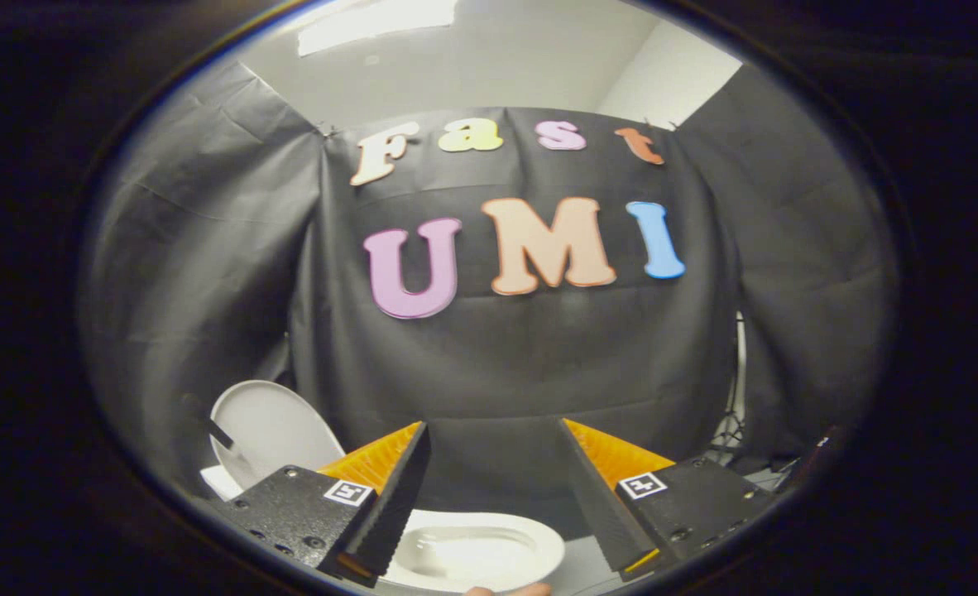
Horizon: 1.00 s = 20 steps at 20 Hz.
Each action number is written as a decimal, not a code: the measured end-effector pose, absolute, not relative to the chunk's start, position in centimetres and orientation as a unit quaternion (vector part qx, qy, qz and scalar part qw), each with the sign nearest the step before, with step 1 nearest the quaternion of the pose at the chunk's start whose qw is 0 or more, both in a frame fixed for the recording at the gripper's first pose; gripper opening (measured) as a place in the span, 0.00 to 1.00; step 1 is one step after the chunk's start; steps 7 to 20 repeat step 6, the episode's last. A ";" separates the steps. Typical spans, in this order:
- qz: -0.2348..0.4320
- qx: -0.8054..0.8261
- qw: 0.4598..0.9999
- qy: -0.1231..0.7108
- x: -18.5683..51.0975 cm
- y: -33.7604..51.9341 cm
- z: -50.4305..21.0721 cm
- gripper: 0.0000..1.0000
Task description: Open the toilet lid.
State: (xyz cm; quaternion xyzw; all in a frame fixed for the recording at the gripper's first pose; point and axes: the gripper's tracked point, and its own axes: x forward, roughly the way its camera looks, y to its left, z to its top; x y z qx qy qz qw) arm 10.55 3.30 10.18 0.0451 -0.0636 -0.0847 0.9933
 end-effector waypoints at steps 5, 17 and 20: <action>-0.126 0.052 0.990 -0.043 6.7 -3.3 6.6 0.92; -0.126 0.055 0.990 -0.042 6.1 -4.0 6.0 0.92; -0.126 0.055 0.990 -0.042 6.1 -4.0 6.0 0.92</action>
